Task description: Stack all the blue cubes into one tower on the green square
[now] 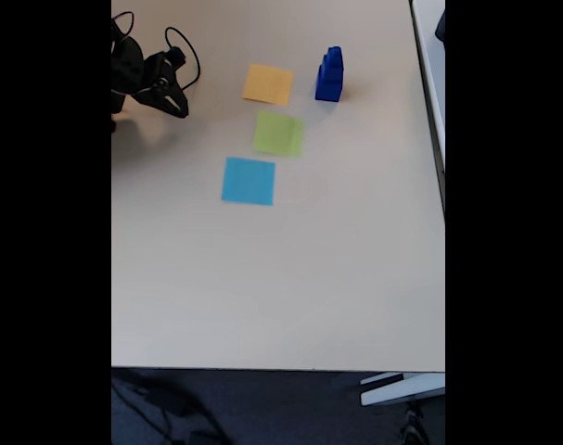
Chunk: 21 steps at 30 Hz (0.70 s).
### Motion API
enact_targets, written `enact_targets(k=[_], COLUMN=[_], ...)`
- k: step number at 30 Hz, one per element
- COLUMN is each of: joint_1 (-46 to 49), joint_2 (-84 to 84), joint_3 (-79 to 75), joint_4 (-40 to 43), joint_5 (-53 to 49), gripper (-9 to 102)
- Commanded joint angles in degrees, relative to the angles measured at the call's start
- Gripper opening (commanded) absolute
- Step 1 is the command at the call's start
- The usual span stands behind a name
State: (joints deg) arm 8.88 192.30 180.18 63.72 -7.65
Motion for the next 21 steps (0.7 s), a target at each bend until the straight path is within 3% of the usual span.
enact_targets(k=[1, 21], joint_1=[0.09, 0.09], joint_2=[1.41, 1.41], joint_3=[-0.26, -0.26], joint_4=[0.18, 0.18], joint_5=[0.62, 0.62], gripper=[0, 0])
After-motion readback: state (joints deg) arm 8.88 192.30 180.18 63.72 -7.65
